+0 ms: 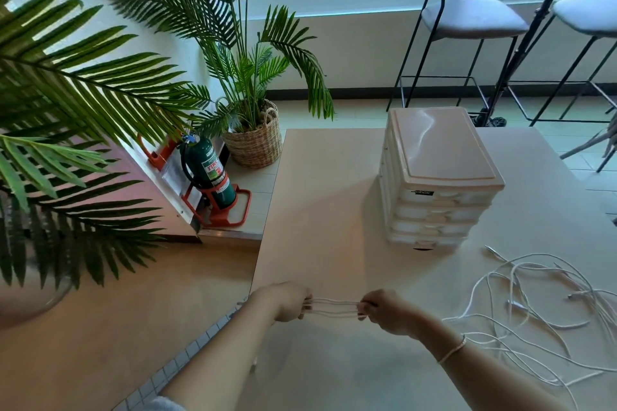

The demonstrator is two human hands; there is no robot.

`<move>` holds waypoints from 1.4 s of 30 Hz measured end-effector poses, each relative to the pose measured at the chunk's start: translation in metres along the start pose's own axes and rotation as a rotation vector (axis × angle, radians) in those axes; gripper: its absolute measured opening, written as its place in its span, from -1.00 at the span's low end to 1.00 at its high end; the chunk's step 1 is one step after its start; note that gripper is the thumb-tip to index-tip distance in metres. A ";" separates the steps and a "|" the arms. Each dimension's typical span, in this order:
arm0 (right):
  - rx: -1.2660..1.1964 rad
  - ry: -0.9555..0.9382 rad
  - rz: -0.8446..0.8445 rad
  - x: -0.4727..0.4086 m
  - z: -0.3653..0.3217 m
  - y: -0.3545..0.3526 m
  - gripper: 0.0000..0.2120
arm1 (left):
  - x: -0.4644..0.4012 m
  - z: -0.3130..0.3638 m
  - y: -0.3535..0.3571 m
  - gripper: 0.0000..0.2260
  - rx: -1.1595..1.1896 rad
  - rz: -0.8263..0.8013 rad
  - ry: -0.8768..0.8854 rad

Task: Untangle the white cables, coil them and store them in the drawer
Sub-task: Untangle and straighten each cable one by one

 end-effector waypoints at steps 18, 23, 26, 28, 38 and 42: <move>-0.047 0.027 0.014 -0.001 0.017 -0.009 -0.66 | 0.007 -0.058 -0.017 -0.54 -0.428 0.175 -0.266; -0.054 0.030 0.022 -0.002 0.017 -0.009 -0.66 | 0.004 -0.043 -0.012 -0.38 -0.231 0.102 -0.233; -0.060 0.016 0.017 -0.002 0.013 -0.008 -0.66 | 0.000 0.010 -0.016 -0.45 0.062 0.113 0.052; -0.085 0.007 0.011 -0.002 0.009 -0.007 -0.66 | 0.000 0.044 -0.016 -0.65 0.146 0.130 0.185; -0.184 0.044 -0.145 0.013 0.022 -0.011 -0.80 | -0.014 0.063 -0.003 -0.72 0.198 0.169 0.263; -0.134 0.082 -0.163 0.012 0.022 -0.012 -0.79 | -0.016 0.058 -0.007 -0.72 0.209 0.212 0.254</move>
Point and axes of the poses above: each hand's wrist, its own x-axis away from the middle knuckle, its own y-axis out of the palm, z = x × y, the point moved 9 cm from there along -x, towards the middle knuckle, and after that the axes turned 12 degrees about -z, right-handed, at the moved point
